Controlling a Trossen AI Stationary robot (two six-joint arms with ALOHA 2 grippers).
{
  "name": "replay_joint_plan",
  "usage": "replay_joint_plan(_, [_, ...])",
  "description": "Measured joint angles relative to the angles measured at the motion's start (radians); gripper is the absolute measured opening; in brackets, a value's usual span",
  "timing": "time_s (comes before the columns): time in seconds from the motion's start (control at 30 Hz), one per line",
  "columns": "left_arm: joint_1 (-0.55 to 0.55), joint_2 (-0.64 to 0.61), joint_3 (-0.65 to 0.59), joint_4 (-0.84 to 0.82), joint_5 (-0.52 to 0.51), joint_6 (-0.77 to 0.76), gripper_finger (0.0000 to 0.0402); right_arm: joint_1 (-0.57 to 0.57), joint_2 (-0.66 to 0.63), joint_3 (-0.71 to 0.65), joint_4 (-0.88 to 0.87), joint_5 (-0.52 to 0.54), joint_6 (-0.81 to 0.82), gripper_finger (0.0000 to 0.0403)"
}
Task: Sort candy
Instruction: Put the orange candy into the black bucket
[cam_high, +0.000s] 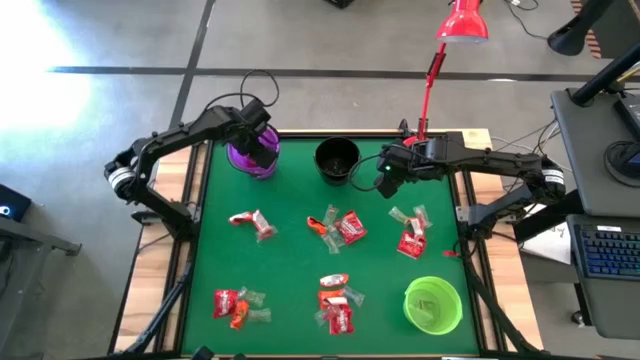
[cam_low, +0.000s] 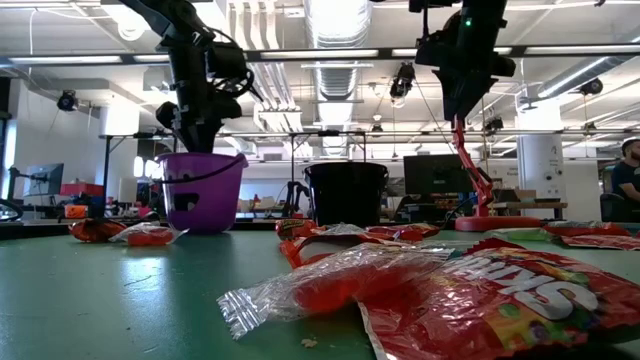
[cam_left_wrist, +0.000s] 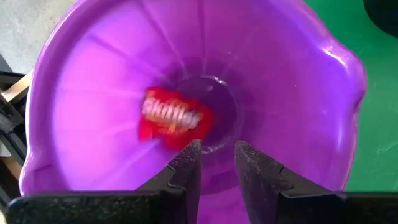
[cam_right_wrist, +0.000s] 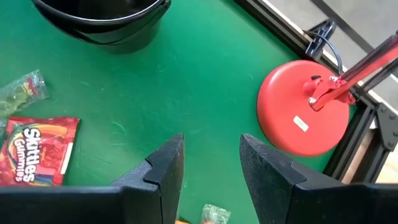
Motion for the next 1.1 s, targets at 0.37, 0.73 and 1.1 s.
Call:
replay_joint_plan(0.37, [-0.003,-0.003,0.219,-0.193,-0.002,0.127,0.0092,0.0,0.0,0.0,0.122,-0.177,-0.155,0.0148])
replay_joint_plan(0.73, [-0.017,-0.106,0.313,-0.357,-0.002,0.187,0.0092,0.035,0.064,0.0,0.406,-0.442,-0.32,0.0148])
replay_joint_plan(1.1, [-0.024,-0.284,0.236,-0.32,-0.001,0.155,0.0092,0.059,0.186,0.0,0.533,-0.465,-0.298,0.0148])
